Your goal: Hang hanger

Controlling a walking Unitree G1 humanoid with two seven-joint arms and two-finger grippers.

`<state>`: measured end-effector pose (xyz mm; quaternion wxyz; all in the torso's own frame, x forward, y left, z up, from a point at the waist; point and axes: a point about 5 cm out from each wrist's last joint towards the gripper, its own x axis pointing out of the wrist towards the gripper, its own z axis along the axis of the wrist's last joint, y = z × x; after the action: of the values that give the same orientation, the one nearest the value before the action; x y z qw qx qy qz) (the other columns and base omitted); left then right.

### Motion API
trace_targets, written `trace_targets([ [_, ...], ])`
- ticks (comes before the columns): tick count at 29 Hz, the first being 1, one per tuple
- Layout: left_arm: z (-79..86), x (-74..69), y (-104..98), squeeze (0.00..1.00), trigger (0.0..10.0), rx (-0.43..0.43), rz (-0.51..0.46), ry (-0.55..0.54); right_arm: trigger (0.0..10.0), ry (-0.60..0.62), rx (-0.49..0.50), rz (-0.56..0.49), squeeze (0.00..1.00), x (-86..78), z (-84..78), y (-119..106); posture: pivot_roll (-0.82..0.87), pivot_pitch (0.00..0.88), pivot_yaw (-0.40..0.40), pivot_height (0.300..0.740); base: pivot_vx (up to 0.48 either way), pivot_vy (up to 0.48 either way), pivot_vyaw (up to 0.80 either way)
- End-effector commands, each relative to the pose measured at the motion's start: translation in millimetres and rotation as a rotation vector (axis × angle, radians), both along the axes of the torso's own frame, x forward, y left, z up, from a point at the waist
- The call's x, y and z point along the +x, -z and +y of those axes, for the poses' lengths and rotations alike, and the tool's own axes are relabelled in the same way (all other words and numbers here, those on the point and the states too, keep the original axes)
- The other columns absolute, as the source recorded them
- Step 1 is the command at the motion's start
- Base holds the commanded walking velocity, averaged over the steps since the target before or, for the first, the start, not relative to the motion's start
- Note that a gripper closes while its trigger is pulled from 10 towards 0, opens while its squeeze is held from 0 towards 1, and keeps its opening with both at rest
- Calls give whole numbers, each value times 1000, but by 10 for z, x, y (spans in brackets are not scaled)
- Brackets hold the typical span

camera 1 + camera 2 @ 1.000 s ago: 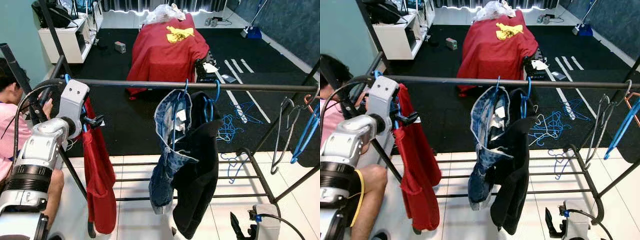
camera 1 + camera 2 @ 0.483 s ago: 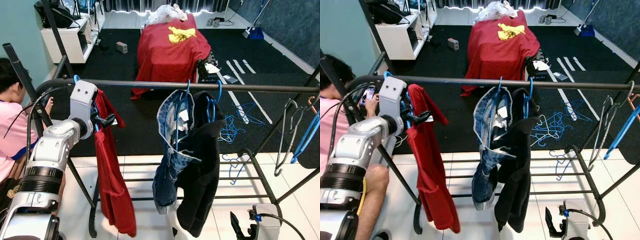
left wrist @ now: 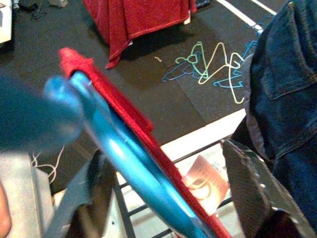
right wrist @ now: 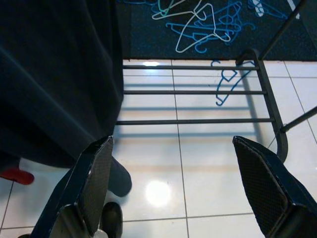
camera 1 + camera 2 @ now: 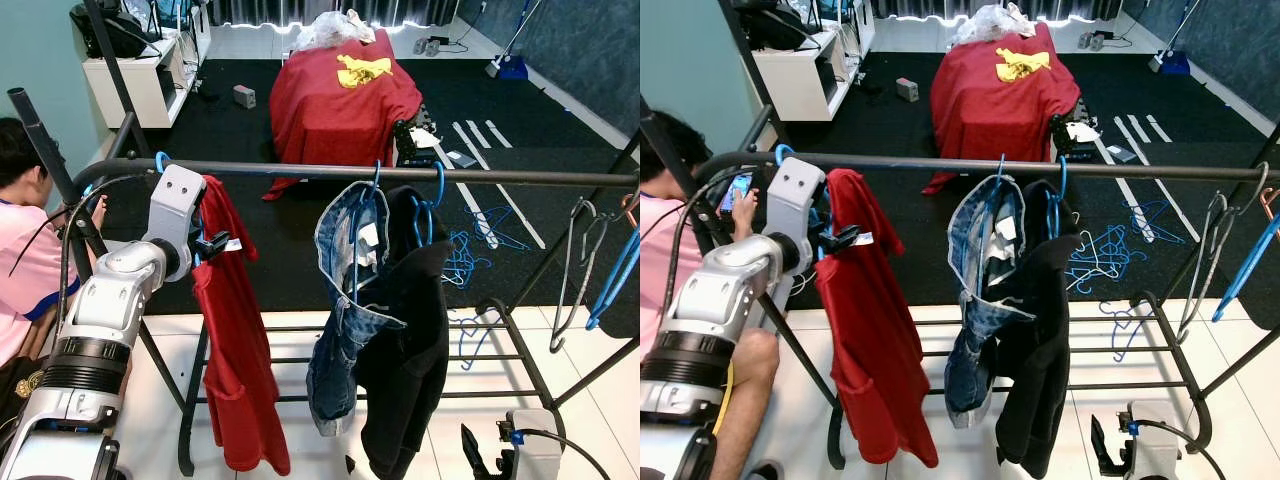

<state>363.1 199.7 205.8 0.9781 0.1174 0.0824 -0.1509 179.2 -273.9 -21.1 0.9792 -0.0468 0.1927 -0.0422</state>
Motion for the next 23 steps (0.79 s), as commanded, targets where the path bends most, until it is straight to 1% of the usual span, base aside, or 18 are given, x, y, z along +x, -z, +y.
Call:
trace_targets([
  [1,30,-23,119,1000,10000,16,61,-4,10000,11,-4,18,0,-64,-40,33,-66,149,1,740,0,0,0],
  [2,27,-25,105,1000,10000,15,58,3,10000,24,-6,18,0,-63,-74,29,-66,149,1,740,0,0,0],
  [7,52,-23,71,1000,10000,21,46,-4,10000,36,-6,16,0,-6,-106,10,-66,149,1,740,0,0,0],
  [10,111,-9,-12,1000,10000,60,4,-13,10000,40,-13,6,0,35,-116,-18,-72,152,-2,740,0,0,0],
  [12,163,-3,-21,1000,10000,108,15,-38,10000,39,-17,-1,0,43,-115,-31,-72,152,-2,740,0,0,0],
  [13,221,2,-3,0,10000,151,34,-82,10000,38,-18,-4,0,47,-113,-37,-73,153,-4,740,0,0,0],
  [15,322,3,31,0,10000,180,68,-166,10000,35,-19,-10,0,50,-108,-44,-73,153,-2,740,0,0,0],
  [16,361,2,58,0,10000,115,87,-212,10000,32,-19,-13,0,50,-102,-48,-71,152,-2,740,0,0,0],
  [17,386,3,77,0,10000,32,99,-246,10000,31,-18,-16,0,50,-98,-49,-71,152,-2,740,0,0,0],
  [18,386,3,77,0,10000,32,99,-246,10000,31,-18,-16,0,50,-98,-49,-71,152,-2,740,0,0,0],
  [19,400,6,96,0,10000,-66,112,-272,10000,29,-18,-17,0,49,-94,-49,-71,152,-2,740,0,0,0],
  [20,373,14,146,0,10000,-297,144,-282,10000,26,-17,-19,0,49,-85,-50,-68,151,-3,740,0,0,0],
  [21,373,14,146,0,10000,-297,144,-282,10000,26,-17,-19,0,49,-85,-50,-68,151,-3,740,0,0,0],
  [22,312,19,173,0,10000,-447,172,-251,10000,23,-17,-20,0,49,-79,-53,-67,149,-3,740,0,0,0],
  [23,312,19,173,0,10000,-447,172,-251,10000,23,-17,-20,0,49,-79,-53,-67,149,-3,740,0,0,0],
])
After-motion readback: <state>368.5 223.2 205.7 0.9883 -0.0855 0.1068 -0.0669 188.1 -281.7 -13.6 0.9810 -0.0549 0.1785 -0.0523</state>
